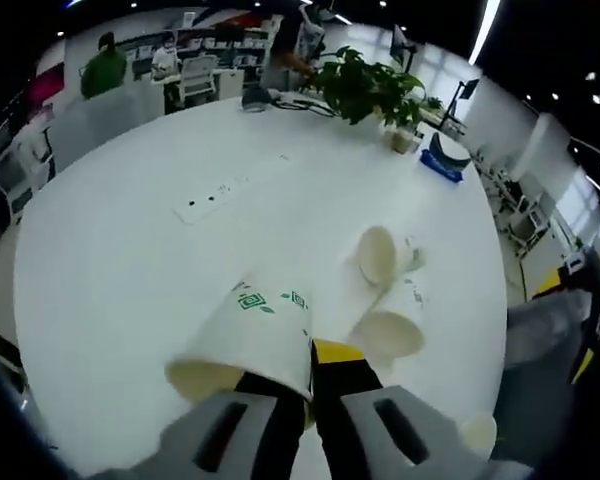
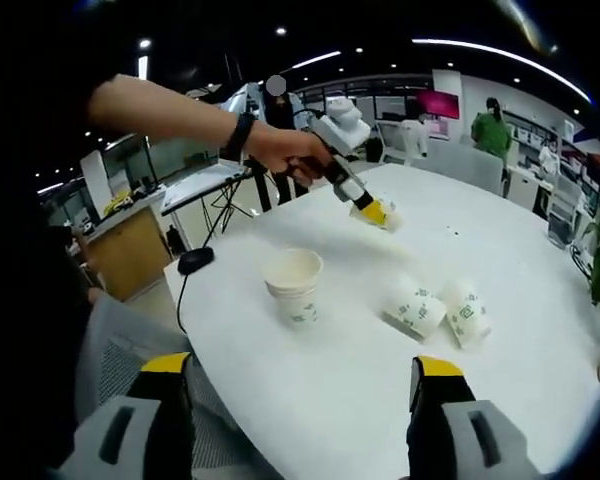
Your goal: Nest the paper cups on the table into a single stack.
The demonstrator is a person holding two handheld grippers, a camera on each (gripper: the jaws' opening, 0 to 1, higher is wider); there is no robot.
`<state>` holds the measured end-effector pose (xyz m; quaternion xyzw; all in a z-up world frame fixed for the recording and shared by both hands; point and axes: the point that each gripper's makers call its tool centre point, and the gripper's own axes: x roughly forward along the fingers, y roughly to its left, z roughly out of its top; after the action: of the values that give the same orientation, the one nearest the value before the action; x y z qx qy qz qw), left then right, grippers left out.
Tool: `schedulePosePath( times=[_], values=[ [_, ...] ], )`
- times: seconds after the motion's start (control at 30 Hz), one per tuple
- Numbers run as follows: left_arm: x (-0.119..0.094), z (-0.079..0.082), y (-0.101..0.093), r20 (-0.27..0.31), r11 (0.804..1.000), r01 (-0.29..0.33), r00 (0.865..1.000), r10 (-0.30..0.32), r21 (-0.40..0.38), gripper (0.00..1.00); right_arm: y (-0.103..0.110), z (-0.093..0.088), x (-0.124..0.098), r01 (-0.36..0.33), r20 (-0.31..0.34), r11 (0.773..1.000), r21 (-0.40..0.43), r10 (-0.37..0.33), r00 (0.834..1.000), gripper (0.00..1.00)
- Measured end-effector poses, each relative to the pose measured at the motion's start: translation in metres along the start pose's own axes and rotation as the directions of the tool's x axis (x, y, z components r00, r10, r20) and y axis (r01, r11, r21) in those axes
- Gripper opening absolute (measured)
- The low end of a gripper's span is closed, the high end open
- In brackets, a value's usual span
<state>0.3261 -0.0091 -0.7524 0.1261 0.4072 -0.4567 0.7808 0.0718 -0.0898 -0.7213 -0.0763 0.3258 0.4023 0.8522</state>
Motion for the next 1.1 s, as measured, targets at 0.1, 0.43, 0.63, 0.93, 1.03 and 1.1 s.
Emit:
schedulePosePath(
  times=[0.1, 0.43, 0.63, 0.93, 1.03, 1.1],
  values=[
    [-0.007, -0.007, -0.006, -0.046, 0.999, 0.010, 0.999, -0.007, 0.052, 0.00, 0.000, 0.001, 0.001, -0.001, 0.007, 1.000, -0.003, 0.001, 1.000, 0.90],
    [-0.035, -0.027, -0.032, -0.191, 0.975, 0.053, 0.982, -0.011, 0.216, 0.00, 0.002, 0.009, 0.004, -0.003, 0.026, 1.000, -0.014, 0.003, 1.000, 0.90],
    [-0.053, -0.041, -0.041, -0.304, 0.937, 0.100, 0.953, 0.007, 0.335, 0.00, 0.004, 0.011, 0.008, -0.007, 0.022, 1.000, -0.030, 0.007, 1.000, 0.90],
    [-0.072, -0.052, -0.052, -0.421, 0.863, 0.161, 0.905, 0.064, 0.478, 0.00, 0.004, 0.008, 0.012, -0.009, 0.017, 0.999, -0.040, 0.010, 1.000, 0.90],
    [-0.076, -0.060, -0.049, -0.455, 0.845, 0.185, 0.887, 0.077, 0.502, 0.00, 0.003, 0.009, 0.013, -0.009, 0.019, 0.999, -0.042, 0.010, 1.000, 0.90],
    [-0.080, -0.065, -0.053, -0.476, 0.831, 0.201, 0.875, 0.085, 0.518, 0.00, 0.003, 0.010, 0.013, -0.011, 0.021, 0.999, -0.044, 0.012, 1.000, 0.90]
  ],
)
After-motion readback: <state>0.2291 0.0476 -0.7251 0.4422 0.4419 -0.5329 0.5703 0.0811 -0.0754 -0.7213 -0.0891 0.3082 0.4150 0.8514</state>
